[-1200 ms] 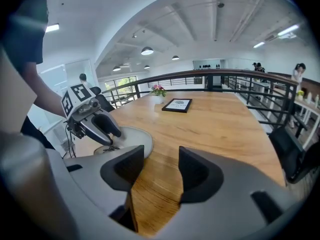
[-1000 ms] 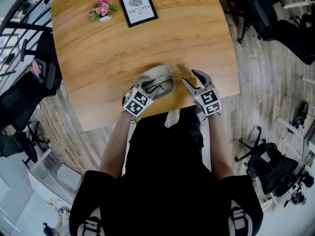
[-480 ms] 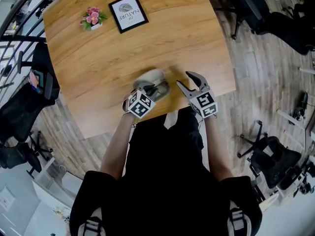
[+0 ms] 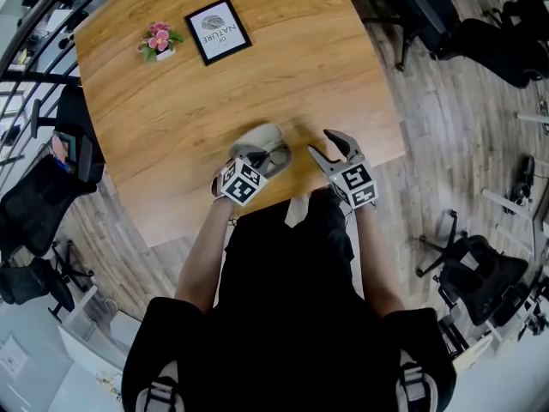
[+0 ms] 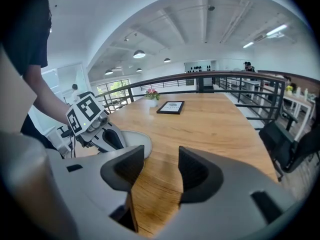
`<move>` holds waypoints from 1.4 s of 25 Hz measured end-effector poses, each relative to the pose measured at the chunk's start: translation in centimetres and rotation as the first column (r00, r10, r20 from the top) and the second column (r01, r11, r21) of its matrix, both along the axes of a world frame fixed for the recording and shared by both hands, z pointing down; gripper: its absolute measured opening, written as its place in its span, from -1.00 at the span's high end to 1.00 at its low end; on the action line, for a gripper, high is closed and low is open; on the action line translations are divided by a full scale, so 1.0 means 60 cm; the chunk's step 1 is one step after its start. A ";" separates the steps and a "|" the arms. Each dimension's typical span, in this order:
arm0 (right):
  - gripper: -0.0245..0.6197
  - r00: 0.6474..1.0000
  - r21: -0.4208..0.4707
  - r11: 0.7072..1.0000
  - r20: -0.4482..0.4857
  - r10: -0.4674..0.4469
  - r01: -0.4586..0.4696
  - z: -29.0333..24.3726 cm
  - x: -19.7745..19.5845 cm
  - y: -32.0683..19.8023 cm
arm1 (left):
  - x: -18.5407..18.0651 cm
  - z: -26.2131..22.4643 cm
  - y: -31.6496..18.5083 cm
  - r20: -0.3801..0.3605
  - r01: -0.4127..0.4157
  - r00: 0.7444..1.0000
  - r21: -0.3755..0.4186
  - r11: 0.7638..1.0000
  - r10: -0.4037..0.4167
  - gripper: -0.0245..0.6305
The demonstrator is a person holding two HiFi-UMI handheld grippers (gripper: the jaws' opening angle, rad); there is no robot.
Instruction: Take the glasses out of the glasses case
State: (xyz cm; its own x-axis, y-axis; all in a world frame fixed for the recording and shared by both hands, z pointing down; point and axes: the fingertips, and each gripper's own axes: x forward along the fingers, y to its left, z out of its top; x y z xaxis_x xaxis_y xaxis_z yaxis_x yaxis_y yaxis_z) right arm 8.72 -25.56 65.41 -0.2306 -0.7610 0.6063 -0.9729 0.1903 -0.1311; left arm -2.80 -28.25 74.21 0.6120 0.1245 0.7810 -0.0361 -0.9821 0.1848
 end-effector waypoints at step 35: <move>0.26 0.989 0.108 0.983 -0.039 -0.142 0.146 -0.084 0.004 0.024 | -0.021 -0.160 -0.008 -0.102 0.216 0.974 0.147 0.965 -0.202 0.83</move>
